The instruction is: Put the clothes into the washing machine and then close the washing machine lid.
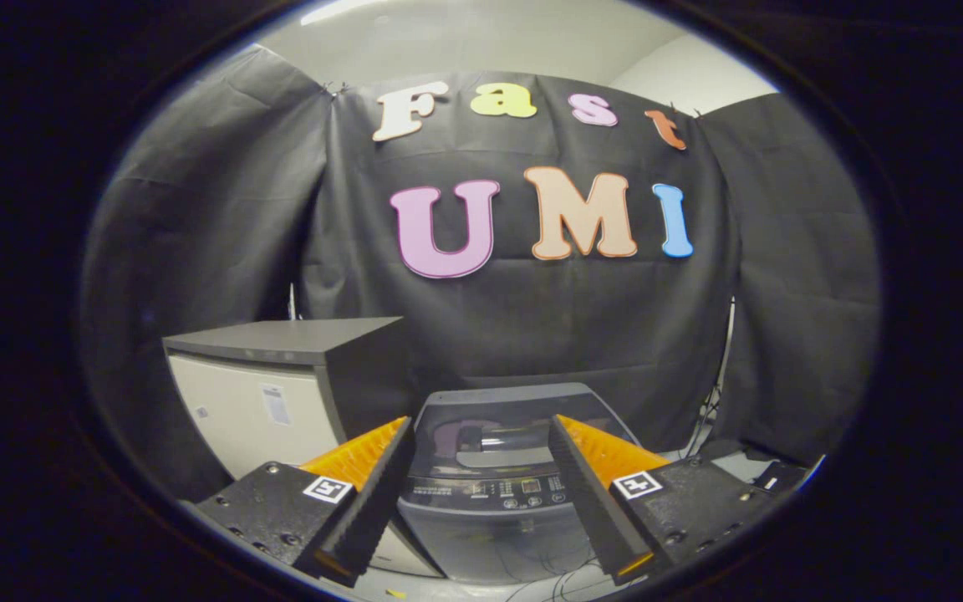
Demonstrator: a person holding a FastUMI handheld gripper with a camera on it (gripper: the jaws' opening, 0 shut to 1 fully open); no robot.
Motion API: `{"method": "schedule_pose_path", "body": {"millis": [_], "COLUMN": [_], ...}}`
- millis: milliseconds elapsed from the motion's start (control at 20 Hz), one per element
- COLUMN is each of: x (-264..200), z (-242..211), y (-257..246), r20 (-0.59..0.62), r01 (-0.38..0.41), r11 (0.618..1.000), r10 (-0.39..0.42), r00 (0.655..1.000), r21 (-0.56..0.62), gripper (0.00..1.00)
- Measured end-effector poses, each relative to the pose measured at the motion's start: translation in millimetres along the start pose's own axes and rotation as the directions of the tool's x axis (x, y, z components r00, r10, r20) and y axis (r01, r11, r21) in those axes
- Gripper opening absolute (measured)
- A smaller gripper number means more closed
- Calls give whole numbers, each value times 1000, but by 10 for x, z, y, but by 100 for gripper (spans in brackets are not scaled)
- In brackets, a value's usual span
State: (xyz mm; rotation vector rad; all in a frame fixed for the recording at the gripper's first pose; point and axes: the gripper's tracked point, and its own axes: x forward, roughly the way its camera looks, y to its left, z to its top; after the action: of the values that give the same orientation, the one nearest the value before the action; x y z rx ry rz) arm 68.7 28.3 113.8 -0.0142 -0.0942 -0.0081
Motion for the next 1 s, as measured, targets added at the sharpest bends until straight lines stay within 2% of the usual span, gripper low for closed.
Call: {"method": "schedule_pose_path", "body": {"millis": [300, 600, 850, 1000], "x": [-449, -579, -627, -651], "z": [79, -43, 122, 169], "y": [-186, -148, -259, -291], "r20": [28, -7, 55, 80], "r01": [17, -44, 1, 4], "r11": [999, 997, 989, 992], "r10": [-15, 44, 7, 6], "r00": [999, 999, 998, 997], "r21": [-43, -67, -150, -126], "gripper": [97, 97, 97, 97]}}
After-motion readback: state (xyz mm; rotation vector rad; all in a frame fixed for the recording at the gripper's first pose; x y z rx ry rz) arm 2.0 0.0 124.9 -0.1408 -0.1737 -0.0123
